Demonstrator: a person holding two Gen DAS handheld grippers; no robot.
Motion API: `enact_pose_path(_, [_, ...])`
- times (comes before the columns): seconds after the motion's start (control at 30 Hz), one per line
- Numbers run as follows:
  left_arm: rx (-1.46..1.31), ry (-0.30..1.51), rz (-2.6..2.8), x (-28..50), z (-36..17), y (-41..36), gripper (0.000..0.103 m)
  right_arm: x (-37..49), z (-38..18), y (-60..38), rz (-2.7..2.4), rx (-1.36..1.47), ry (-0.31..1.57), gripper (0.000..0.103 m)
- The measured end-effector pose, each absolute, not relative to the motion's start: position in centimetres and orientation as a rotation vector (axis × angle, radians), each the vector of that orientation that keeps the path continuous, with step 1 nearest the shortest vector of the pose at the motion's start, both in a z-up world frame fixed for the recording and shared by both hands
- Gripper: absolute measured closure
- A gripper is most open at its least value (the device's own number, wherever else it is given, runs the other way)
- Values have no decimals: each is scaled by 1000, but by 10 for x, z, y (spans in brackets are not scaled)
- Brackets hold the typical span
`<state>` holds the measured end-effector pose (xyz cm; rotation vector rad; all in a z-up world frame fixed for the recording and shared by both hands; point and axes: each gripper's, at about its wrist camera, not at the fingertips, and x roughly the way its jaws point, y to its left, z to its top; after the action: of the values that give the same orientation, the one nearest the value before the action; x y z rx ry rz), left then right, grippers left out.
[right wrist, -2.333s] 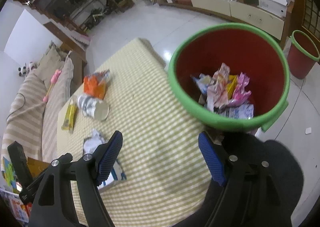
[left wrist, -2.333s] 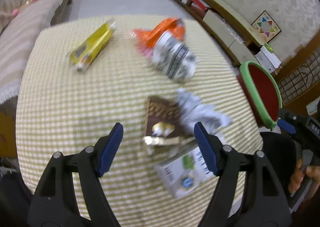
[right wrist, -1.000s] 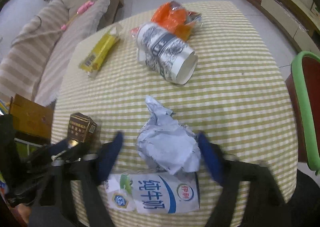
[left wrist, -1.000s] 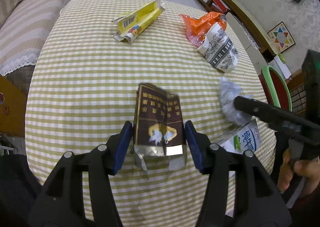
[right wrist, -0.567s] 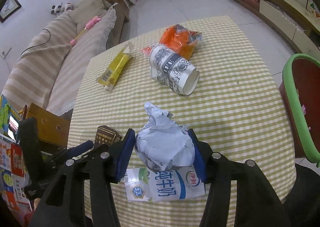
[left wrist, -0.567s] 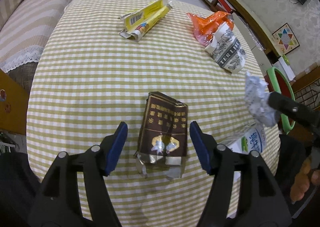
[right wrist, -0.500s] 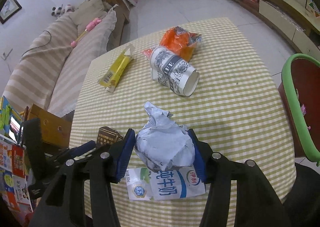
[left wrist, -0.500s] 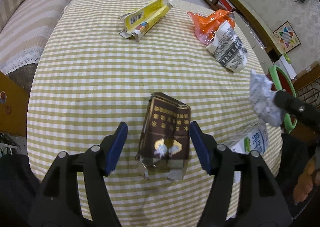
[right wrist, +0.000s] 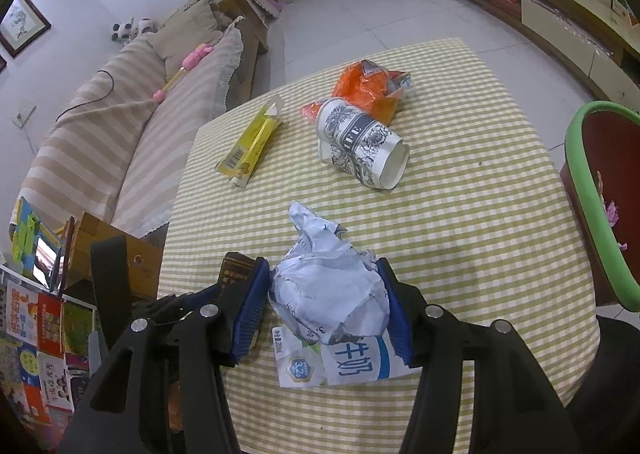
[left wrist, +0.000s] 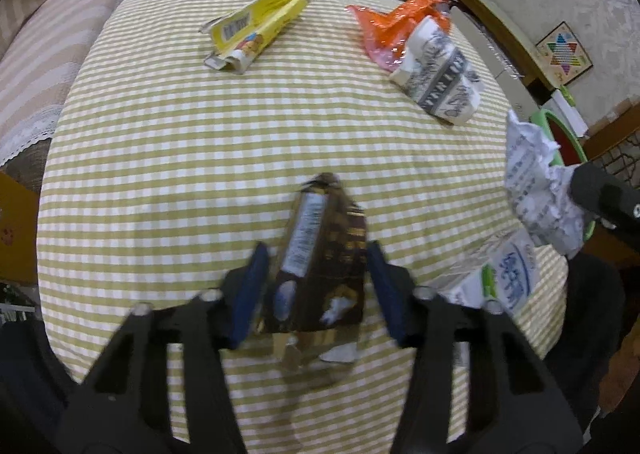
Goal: Collect trash
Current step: 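Carry brown box and crumpled paper toward the red bucket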
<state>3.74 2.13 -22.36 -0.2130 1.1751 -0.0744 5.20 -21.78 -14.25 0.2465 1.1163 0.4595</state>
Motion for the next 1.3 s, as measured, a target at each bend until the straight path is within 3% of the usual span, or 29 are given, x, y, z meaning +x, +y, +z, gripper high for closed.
enact_pose_path(0.03, [-212,1171,-80,37,-222,20,75,51,-142,-219,457,251,1115,50])
enact_pose_path(0.17, [-214,1145,-86,36,-212,18,79,47,-140,-224,453,261,1107,50])
enact_pose_path(0.73, [-226,958,-162,40,-133,-5,80,43,-118,-255,413,324,1033,50])
enact_pose_path(1.3, [-194,923,-230,46,-115,-37,79,44,-111,-304,332,400,987,50])
